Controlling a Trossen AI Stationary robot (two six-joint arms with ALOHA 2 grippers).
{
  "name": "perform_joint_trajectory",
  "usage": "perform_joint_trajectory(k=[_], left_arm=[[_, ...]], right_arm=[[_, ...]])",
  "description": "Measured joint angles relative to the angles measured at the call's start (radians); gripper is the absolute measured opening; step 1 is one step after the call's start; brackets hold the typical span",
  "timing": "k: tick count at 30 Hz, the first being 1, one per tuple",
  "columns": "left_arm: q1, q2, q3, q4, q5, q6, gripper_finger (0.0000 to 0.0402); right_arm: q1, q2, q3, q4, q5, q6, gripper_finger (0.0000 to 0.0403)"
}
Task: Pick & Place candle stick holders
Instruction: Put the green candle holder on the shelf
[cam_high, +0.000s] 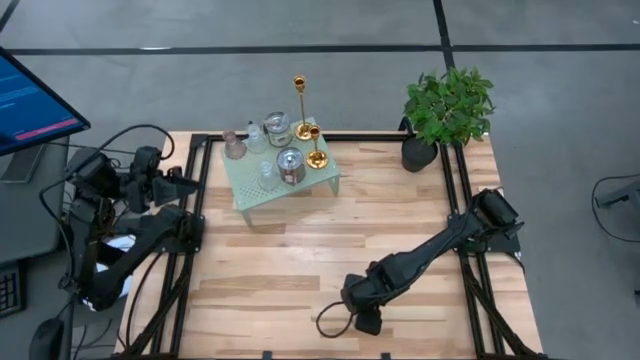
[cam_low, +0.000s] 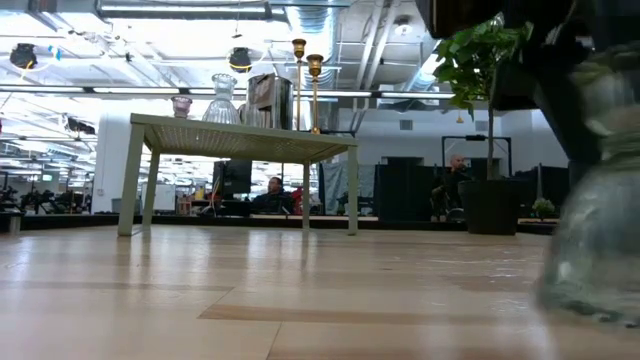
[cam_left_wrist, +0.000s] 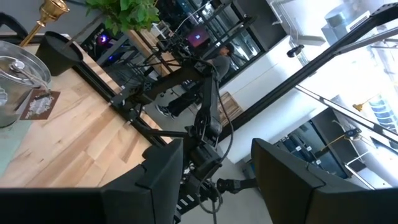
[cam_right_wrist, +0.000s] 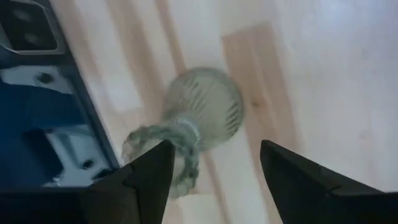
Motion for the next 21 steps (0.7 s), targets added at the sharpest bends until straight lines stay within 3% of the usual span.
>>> perform_joint_trajectory(k=[4, 10, 16, 21], left_arm=[[0.0, 0.001, 0.0, 0.0, -0.011, 0.0, 0.0191], [0.0, 0.001, 0.0, 0.002, -0.026, 0.013, 0.0191], [0.0, 0.001, -0.001, 0.007, -0.069, 0.05, 0.0191], [0.0, 0.008, -0.009, 0.007, -0.089, 0.097, 0.0191]], right_arm=[[-0.008, -0.002, 0.001, -0.004, 0.016, -0.014, 0.0184], [-0.027, -0.004, 0.001, -0.012, 0.013, -0.05, 0.0024], [-0.074, -0.013, 0.001, -0.03, -0.002, -0.101, 0.0014], [-0.147, -0.094, 0.0, -0.079, -0.003, -0.15, 0.0011]])
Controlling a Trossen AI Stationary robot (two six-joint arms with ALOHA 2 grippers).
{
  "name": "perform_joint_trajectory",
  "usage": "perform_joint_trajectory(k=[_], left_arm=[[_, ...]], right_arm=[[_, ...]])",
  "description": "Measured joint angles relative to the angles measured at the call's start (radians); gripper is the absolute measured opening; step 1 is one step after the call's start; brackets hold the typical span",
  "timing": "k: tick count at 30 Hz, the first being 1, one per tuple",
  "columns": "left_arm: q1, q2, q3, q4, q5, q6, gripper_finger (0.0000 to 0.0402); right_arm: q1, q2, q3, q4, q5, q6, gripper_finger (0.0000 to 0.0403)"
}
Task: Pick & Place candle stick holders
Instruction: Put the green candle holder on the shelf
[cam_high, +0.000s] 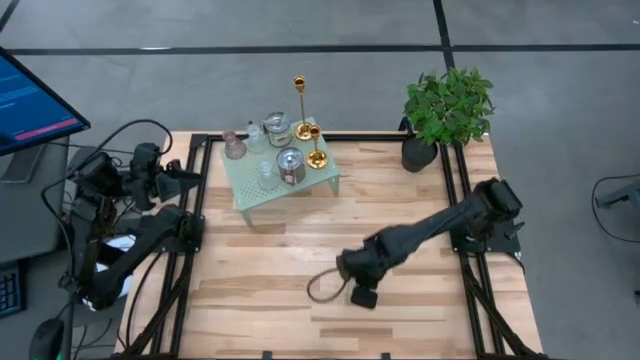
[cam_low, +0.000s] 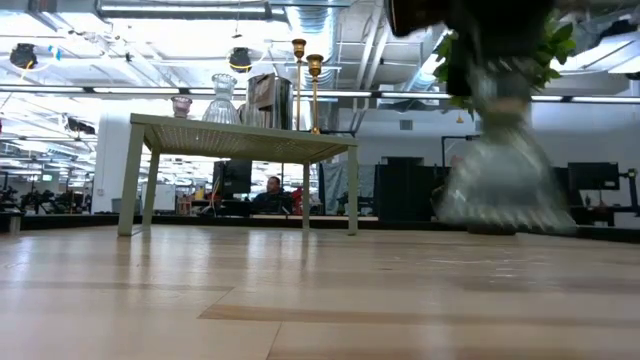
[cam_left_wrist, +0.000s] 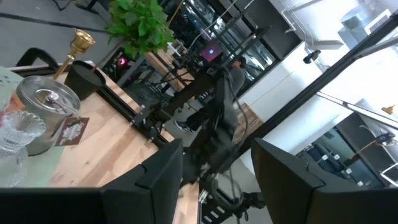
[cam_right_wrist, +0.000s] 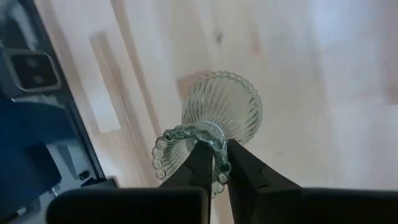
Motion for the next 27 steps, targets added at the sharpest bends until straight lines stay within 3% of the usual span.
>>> perform_joint_trajectory(k=[10, 16, 22, 25, 27], left_arm=[[0.015, 0.047, -0.005, 0.002, 0.106, 0.204, 0.0191], [0.061, 0.047, -0.005, 0.039, 0.14, 0.207, 0.0191], [0.17, 0.078, -0.003, 0.31, 0.109, 0.134, 0.0191], [0.24, 0.153, 0.001, 0.508, 0.088, 0.073, 0.0191], [0.27, 0.247, 0.035, 0.583, 0.13, -0.002, 0.0191]], right_arm=[[-0.135, -0.158, 0.143, -0.222, 0.087, -0.07, 0.0011], [-0.194, -0.164, 0.255, -0.309, 0.104, -0.149, 0.0011], [-0.25, -0.164, 0.324, -0.342, 0.104, -0.23, 0.0011], [-0.274, -0.164, 0.357, -0.366, 0.103, -0.251, 0.0011], [-0.282, -0.164, 0.372, -0.38, 0.102, -0.261, 0.0011]])
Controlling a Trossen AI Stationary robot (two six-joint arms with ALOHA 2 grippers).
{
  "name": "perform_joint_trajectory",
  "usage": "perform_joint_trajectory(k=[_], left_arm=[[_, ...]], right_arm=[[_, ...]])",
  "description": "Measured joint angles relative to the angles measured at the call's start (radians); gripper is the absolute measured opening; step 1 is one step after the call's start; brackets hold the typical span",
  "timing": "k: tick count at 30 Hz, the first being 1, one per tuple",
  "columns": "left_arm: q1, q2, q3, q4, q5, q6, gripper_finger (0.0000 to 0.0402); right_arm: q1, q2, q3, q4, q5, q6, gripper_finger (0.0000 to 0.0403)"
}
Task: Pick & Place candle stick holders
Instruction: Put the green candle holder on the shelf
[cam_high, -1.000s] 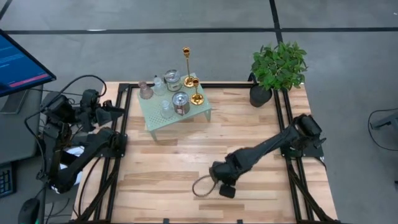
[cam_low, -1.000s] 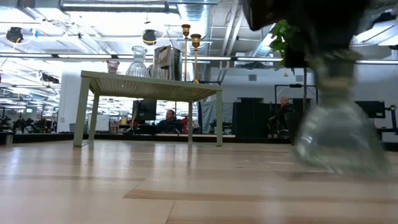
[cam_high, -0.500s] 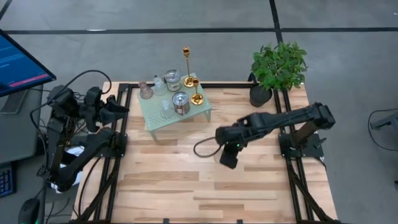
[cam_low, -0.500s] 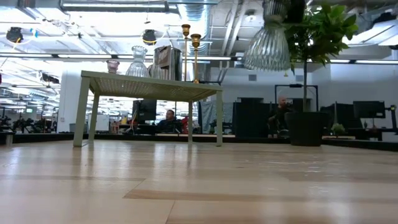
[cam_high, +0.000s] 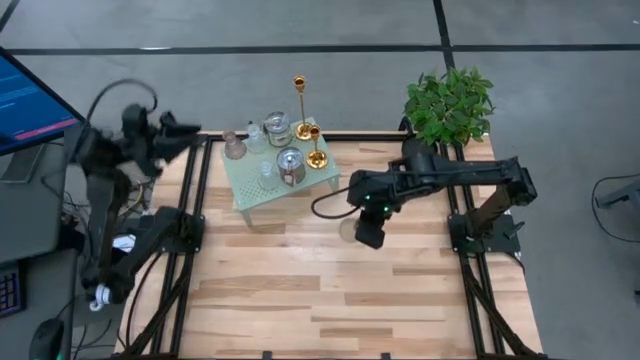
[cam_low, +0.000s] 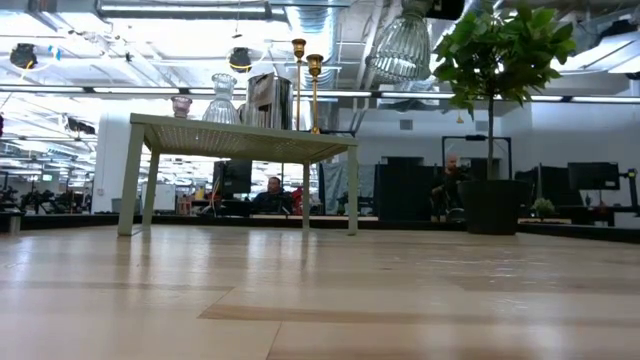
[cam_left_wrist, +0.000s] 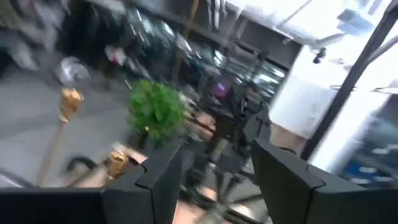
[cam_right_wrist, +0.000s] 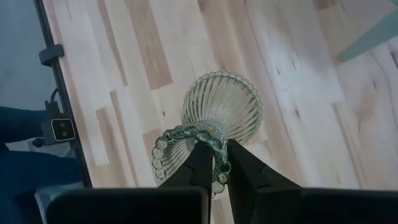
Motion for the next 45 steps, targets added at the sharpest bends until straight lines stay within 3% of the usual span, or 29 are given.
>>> perform_joint_trajectory(k=[3, 5, 10, 13, 20, 31, 39, 45], left_arm=[[0.004, 0.179, 0.087, 0.011, 0.146, -0.076, 0.0191], [-0.021, 0.282, 0.163, 0.016, 0.185, -0.073, 0.0191], [-0.165, 0.435, 0.345, 0.034, 0.08, 0.092, 0.0186], [-0.303, 0.489, 0.383, 0.032, 0.019, 0.184, 0.0177], [-0.659, 0.593, 0.29, 0.002, -0.105, 0.331, 0.0157], [-1.013, 0.647, 0.075, 0.01, -0.306, 0.532, 0.0157], [-1.207, 0.678, 0.029, 0.015, -0.486, 0.69, 0.0203], [-1.314, 0.698, 0.031, 0.02, -0.687, 0.798, 0.0249]], right_arm=[[-0.007, 0.0, 0.015, -0.011, -0.004, -0.02, 0.0011], [-0.007, 0.0, 0.02, -0.024, -0.004, -0.026, 0.0011], [-0.017, 0.0, 0.021, -0.04, -0.004, -0.051, 0.0011], [-0.034, 0.0, 0.021, -0.049, -0.008, -0.072, 0.0011], [-0.071, -0.001, 0.021, -0.057, -0.029, -0.116, 0.0011], [-0.094, -0.06, 0.021, -0.058, -0.052, -0.145, 0.0011], [-0.075, -0.058, 0.021, -0.054, -0.095, -0.144, 0.0011], [-0.048, -0.057, 0.021, -0.019, -0.106, -0.136, 0.0011]])
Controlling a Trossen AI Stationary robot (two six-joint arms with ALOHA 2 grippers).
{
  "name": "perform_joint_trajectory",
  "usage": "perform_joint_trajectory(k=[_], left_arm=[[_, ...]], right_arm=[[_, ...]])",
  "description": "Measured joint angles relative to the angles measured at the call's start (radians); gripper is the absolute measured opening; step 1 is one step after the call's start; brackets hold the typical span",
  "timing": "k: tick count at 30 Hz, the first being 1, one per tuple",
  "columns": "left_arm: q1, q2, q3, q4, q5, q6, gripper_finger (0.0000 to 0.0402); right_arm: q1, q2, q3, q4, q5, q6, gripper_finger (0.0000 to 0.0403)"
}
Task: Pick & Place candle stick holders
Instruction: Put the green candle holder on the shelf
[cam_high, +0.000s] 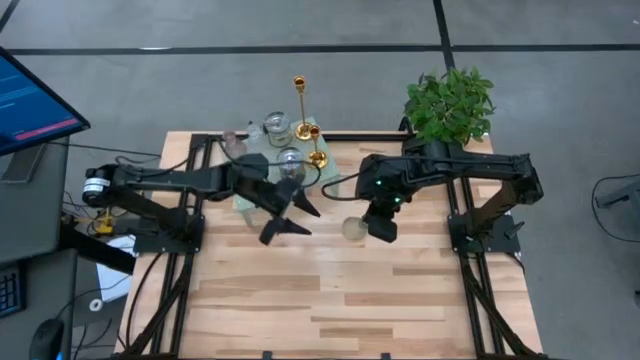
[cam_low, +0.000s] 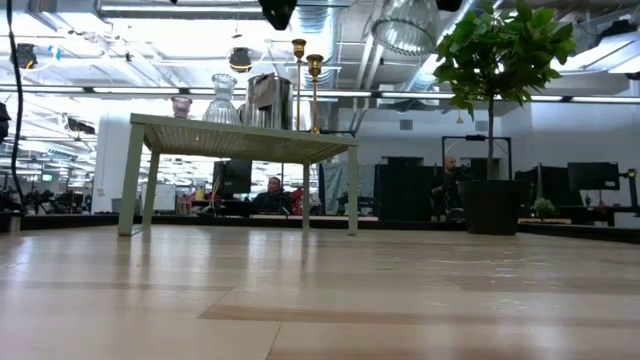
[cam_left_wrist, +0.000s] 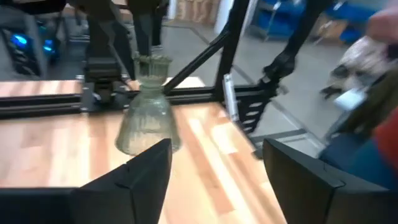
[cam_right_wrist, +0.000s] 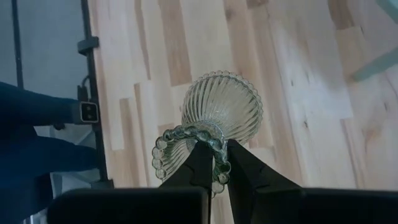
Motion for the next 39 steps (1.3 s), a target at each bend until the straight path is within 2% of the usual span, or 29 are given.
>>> perform_joint_trajectory(k=[4, 13, 20, 39], left_arm=[[-0.047, 0.046, 0.0, 0.017, -0.11, 0.031, 0.0269], [-0.064, 0.137, -0.001, 0.18, -0.138, 0.04, 0.0294], [-0.064, 0.163, 0.001, 0.253, -0.217, 0.045, 0.0294], [-0.082, 0.242, 0.0, 0.299, -0.243, 0.039, 0.0294]], right_arm=[[0.012, 0.0, 0.0, 0.026, 0.001, 0.001, 0.0011], [0.017, 0.0, 0.0, 0.025, 0.034, 0.01, 0.0011], [0.018, 0.0, -0.001, 0.031, 0.056, 0.01, 0.0011], [0.057, 0.081, -0.002, 0.107, 0.082, -0.003, 0.0011]])
